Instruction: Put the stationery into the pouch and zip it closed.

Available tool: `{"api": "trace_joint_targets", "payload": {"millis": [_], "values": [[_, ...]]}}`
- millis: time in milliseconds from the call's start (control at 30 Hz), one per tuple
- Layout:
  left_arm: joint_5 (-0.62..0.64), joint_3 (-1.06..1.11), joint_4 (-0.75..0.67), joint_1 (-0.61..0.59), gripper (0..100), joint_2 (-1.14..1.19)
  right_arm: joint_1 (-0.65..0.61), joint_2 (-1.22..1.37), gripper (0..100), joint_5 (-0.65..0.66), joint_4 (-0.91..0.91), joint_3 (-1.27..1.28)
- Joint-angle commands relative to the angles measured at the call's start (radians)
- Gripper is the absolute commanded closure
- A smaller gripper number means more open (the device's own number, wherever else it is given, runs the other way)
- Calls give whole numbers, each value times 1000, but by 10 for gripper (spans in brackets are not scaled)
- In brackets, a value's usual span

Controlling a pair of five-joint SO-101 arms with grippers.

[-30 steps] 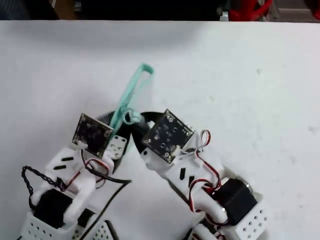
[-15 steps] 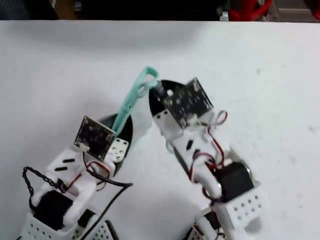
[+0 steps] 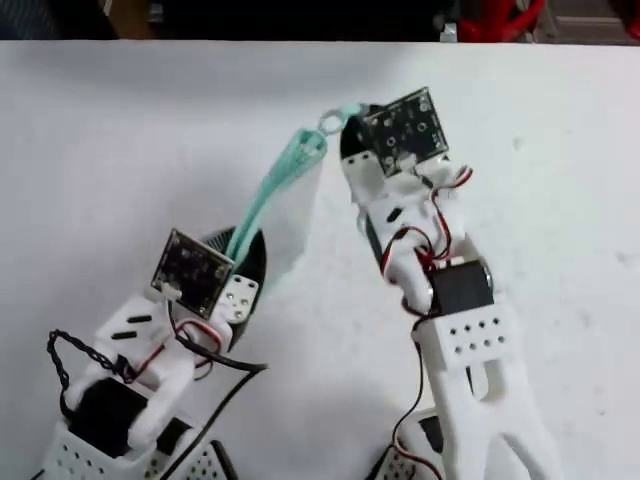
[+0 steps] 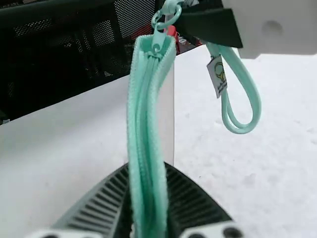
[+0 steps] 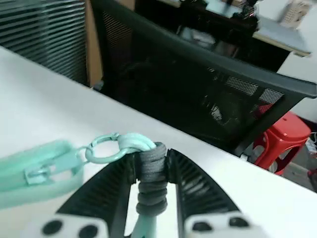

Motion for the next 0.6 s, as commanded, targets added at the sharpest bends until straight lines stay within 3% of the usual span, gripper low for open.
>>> {"api": "trace_joint_targets", "payload": {"millis": [0,400,567], "values": [[-11,-6,18,5,979,-4,84,12,981,-12,-81,-81],[-11,-6,20,4,979,-4,179,206,981,-15,-77,-244],[-11,-3,25,-2,979,-4,134,99,976,-17,58,-247]]}}
